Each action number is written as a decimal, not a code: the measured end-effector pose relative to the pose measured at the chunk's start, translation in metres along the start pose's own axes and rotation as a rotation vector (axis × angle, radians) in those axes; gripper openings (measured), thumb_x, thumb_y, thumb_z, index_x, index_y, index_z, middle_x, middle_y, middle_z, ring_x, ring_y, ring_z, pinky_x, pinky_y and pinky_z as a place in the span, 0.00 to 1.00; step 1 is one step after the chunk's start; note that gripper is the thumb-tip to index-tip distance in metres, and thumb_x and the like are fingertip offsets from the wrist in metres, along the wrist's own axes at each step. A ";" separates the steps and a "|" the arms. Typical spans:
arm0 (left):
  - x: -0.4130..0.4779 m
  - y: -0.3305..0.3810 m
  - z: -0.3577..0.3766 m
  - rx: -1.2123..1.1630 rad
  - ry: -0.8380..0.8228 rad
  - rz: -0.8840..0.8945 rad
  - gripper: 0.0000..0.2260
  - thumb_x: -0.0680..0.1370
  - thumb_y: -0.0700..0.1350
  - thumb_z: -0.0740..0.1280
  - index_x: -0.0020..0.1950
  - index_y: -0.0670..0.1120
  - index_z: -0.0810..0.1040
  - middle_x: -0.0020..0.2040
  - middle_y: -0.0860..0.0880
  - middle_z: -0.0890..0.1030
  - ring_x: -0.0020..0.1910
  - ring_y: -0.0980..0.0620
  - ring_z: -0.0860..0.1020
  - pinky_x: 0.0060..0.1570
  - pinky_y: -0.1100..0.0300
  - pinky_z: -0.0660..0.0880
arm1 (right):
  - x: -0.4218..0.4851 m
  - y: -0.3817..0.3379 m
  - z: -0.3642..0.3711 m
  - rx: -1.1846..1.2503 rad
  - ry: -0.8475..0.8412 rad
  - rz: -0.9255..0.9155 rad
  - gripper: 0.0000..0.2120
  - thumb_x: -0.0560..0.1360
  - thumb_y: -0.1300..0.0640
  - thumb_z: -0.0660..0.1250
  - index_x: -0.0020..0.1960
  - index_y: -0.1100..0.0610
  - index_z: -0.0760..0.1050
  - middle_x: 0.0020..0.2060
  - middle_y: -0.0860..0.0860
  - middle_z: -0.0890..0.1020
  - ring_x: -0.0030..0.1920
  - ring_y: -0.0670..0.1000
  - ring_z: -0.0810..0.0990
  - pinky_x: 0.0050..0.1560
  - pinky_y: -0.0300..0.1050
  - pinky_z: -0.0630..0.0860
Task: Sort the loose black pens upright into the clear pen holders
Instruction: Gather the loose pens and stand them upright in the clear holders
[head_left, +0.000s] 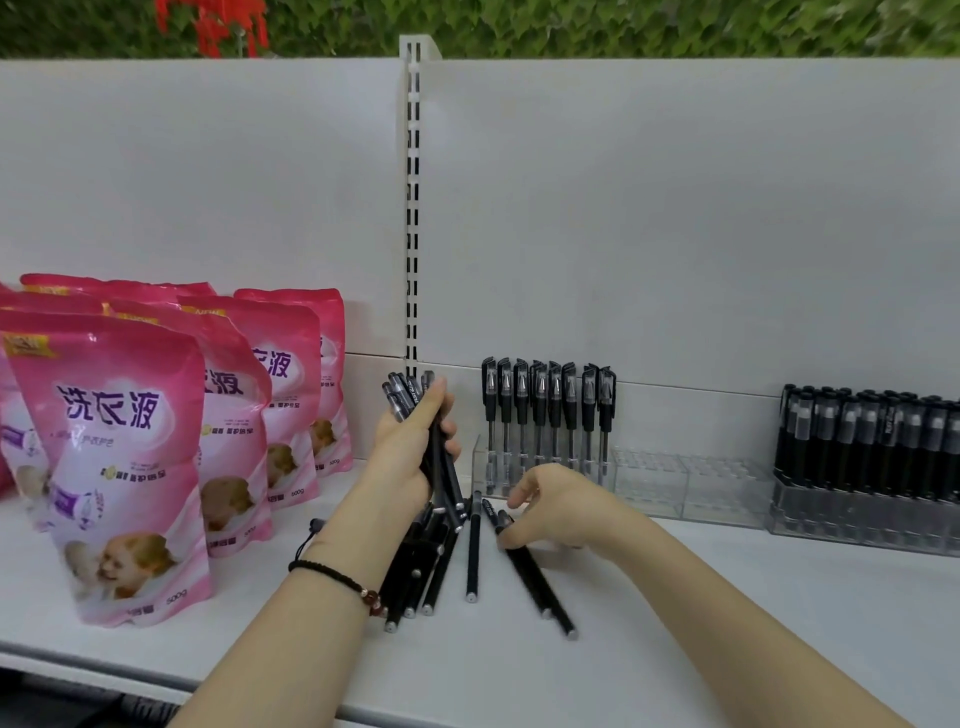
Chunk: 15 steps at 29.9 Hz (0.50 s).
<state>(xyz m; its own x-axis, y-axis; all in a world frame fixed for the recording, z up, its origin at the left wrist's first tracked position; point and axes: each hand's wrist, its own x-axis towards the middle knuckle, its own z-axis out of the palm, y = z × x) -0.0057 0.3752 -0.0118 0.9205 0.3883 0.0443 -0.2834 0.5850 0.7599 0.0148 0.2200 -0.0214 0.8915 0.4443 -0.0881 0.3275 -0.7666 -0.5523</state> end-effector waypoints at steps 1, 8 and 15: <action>0.000 0.000 0.000 0.003 0.002 -0.023 0.08 0.75 0.44 0.72 0.45 0.43 0.75 0.35 0.50 0.79 0.24 0.58 0.72 0.20 0.66 0.68 | 0.001 0.002 -0.001 -0.010 0.001 0.005 0.21 0.68 0.54 0.76 0.58 0.55 0.75 0.51 0.49 0.77 0.46 0.49 0.76 0.31 0.37 0.67; -0.002 -0.002 0.000 0.040 -0.050 -0.152 0.08 0.72 0.43 0.74 0.40 0.43 0.76 0.29 0.50 0.77 0.22 0.58 0.71 0.18 0.68 0.67 | 0.007 0.017 -0.010 -0.186 0.071 0.074 0.22 0.65 0.47 0.78 0.48 0.62 0.79 0.48 0.56 0.84 0.47 0.53 0.82 0.52 0.52 0.81; -0.008 -0.013 0.004 0.079 -0.203 -0.309 0.09 0.66 0.42 0.75 0.39 0.41 0.78 0.32 0.48 0.77 0.26 0.56 0.74 0.21 0.68 0.71 | 0.001 0.014 -0.018 -0.086 -0.080 0.106 0.16 0.68 0.53 0.77 0.49 0.62 0.78 0.30 0.51 0.73 0.27 0.49 0.69 0.25 0.39 0.65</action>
<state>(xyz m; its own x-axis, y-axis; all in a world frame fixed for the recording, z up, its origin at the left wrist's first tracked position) -0.0083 0.3616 -0.0192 0.9961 0.0489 -0.0731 0.0299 0.5930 0.8046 0.0264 0.2014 -0.0140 0.8958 0.3918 -0.2098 0.2615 -0.8464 -0.4640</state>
